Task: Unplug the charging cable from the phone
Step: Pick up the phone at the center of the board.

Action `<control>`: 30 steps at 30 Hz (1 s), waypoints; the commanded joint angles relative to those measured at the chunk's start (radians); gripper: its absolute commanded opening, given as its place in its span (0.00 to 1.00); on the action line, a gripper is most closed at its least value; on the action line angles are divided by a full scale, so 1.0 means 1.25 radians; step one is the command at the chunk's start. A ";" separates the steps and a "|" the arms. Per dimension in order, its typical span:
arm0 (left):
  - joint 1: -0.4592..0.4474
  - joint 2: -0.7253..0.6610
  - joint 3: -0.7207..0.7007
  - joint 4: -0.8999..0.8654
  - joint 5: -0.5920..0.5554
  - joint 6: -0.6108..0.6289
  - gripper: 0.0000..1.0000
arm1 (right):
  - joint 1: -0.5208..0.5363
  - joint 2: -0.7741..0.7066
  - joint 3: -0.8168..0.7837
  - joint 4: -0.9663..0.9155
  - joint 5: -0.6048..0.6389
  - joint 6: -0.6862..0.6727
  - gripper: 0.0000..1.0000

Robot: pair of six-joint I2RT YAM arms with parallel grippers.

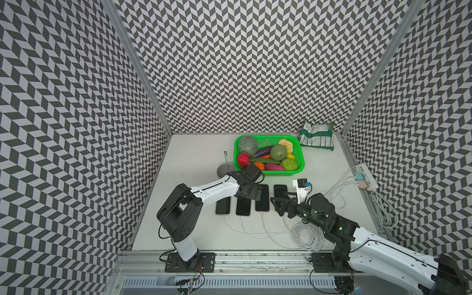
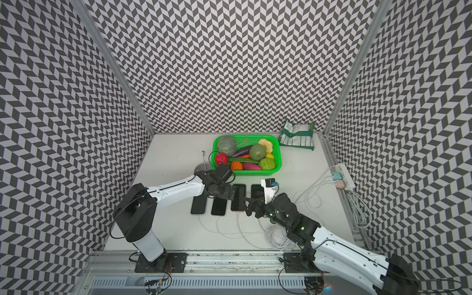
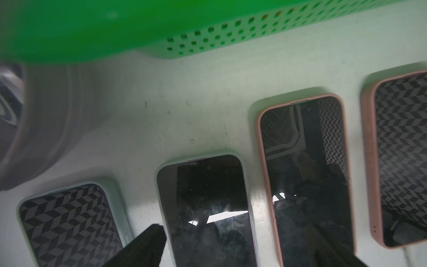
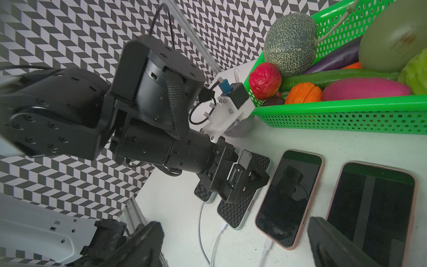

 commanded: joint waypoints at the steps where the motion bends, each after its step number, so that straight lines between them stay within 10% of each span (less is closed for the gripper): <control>1: -0.001 0.012 0.012 0.011 -0.030 -0.015 0.99 | -0.007 -0.016 -0.017 0.041 -0.018 0.013 1.00; 30: 0.034 0.086 -0.064 0.072 -0.012 -0.015 0.85 | -0.010 0.025 -0.033 0.074 -0.053 0.026 1.00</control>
